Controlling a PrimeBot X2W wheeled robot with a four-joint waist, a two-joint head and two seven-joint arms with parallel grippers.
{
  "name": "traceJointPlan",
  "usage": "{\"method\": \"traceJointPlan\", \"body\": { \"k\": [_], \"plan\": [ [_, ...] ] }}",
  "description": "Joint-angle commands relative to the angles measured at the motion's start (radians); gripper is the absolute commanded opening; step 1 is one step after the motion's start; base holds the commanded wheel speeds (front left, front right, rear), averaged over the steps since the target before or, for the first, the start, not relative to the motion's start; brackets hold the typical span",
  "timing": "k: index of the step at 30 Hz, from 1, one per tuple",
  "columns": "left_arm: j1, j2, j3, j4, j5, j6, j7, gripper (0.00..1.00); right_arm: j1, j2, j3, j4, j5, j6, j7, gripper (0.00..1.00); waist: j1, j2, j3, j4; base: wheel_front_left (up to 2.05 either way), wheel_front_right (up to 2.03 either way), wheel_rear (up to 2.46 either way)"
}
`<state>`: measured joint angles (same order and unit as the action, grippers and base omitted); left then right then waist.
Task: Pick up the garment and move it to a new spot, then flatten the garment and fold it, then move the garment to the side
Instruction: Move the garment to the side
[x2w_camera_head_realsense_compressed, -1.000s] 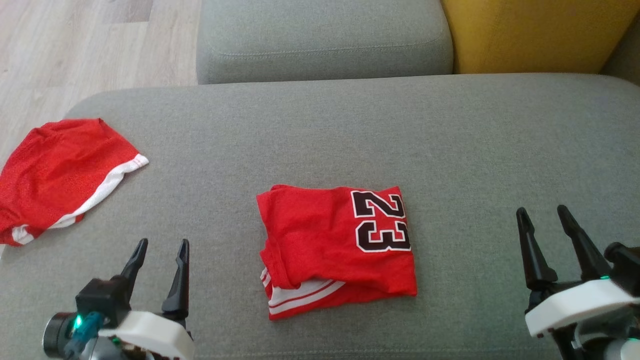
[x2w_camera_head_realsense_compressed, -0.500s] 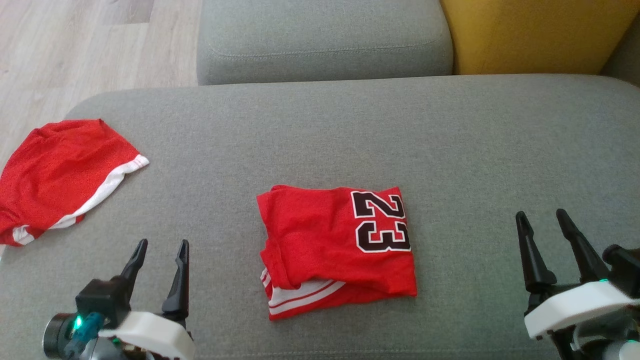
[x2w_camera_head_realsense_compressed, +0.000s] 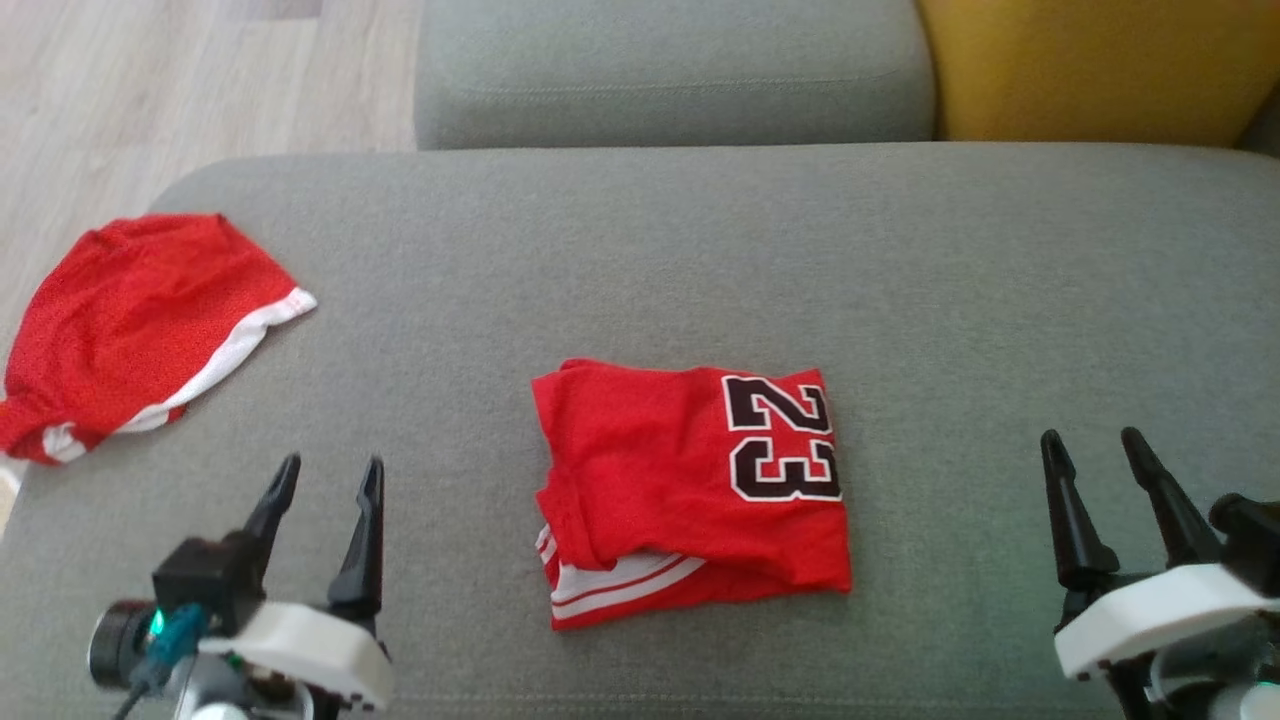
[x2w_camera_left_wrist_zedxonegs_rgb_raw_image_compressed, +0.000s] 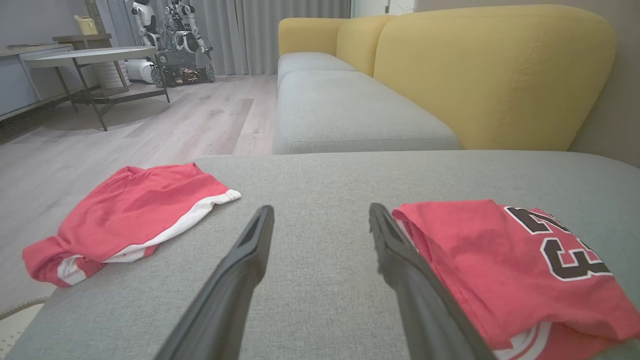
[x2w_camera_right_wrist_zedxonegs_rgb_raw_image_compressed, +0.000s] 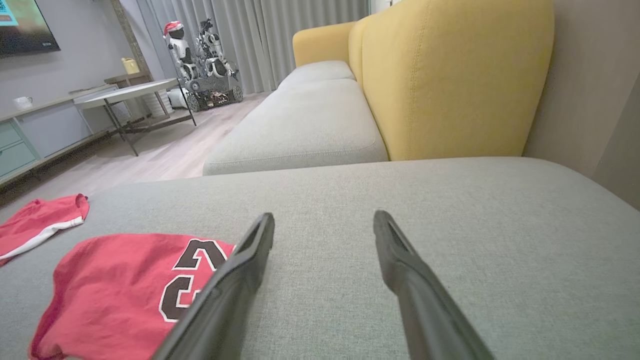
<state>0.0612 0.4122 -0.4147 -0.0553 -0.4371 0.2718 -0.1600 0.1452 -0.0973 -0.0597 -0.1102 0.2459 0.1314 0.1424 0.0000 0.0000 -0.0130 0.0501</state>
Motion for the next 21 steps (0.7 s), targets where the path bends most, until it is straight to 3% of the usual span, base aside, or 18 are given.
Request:
{"method": "traceJointPlan", "body": {
  "k": [1,16,21],
  "plan": [
    [-0.071,0.029,0.039,-0.034,0.0,-0.001,-0.004,1.0,-0.053,-0.015,0.021,-0.029,-0.001,-0.001,0.0,1.0,0.0,0.0,0.01,0.01,0.0,0.0,0.0],
    [-0.229,-0.014,0.018,-0.006,0.017,-0.043,-0.055,1.0,-0.284,-0.031,0.203,0.294,0.052,-0.001,0.041,1.0,0.0,0.0,0.167,0.123,0.0,0.0,0.0],
    [-0.249,-0.025,0.023,0.011,0.019,-0.048,-0.073,1.0,-0.312,-0.031,0.232,0.407,0.057,-0.001,0.124,1.0,0.0,0.0,0.195,0.126,0.0,0.0,0.0]
  ]
}}
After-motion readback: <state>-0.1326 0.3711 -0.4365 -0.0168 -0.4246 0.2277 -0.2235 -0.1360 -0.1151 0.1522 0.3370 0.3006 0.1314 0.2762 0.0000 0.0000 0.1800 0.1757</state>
